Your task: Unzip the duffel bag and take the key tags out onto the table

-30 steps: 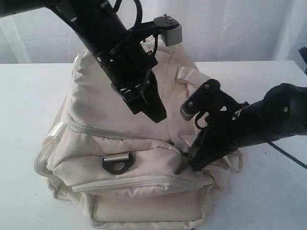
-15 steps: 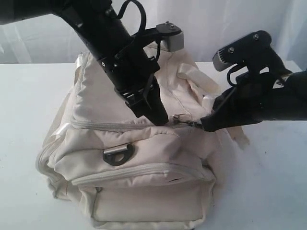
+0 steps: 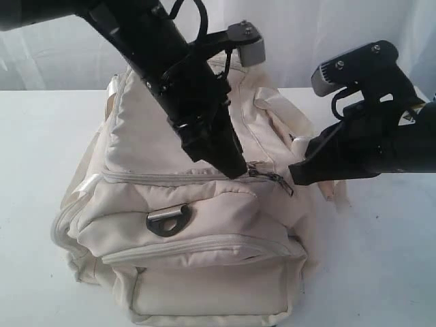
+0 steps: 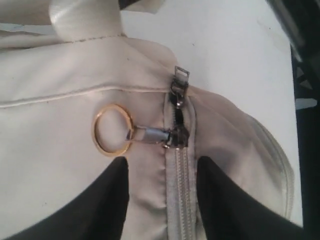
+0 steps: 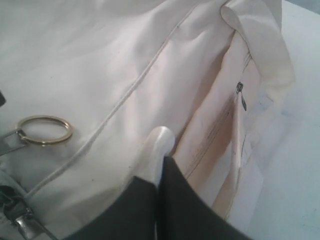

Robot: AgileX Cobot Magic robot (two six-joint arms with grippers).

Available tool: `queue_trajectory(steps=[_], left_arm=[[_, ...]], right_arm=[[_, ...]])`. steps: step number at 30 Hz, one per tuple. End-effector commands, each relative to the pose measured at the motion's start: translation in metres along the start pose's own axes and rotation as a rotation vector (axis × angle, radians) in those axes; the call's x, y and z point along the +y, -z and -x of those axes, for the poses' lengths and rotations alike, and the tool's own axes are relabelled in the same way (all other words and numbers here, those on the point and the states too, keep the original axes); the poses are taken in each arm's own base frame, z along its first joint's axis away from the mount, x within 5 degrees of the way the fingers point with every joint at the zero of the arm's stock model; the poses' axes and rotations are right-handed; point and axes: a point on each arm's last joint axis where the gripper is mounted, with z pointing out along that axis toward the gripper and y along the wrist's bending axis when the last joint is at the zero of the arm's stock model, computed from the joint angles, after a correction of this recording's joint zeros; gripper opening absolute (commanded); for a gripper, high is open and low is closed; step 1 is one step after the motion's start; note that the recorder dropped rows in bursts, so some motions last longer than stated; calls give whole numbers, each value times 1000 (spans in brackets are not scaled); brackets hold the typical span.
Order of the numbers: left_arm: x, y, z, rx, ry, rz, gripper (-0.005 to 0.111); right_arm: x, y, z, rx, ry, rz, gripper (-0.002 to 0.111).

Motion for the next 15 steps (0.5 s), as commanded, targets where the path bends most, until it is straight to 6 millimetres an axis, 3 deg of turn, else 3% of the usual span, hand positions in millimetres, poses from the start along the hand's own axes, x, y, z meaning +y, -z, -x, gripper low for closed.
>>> queue_trajectory(steps=[1,6,15], left_arm=[[-5,18,17,-58,153,30,52],[3,24,24,-118,446,100,52],[20,-2,17,-75,637,86,57]], right_arm=[[-3,5,5,-49,-38,-19,0],[-3,5,6,-57,-71,-22,0],[-4,6,8,-79,-190,-26,0]])
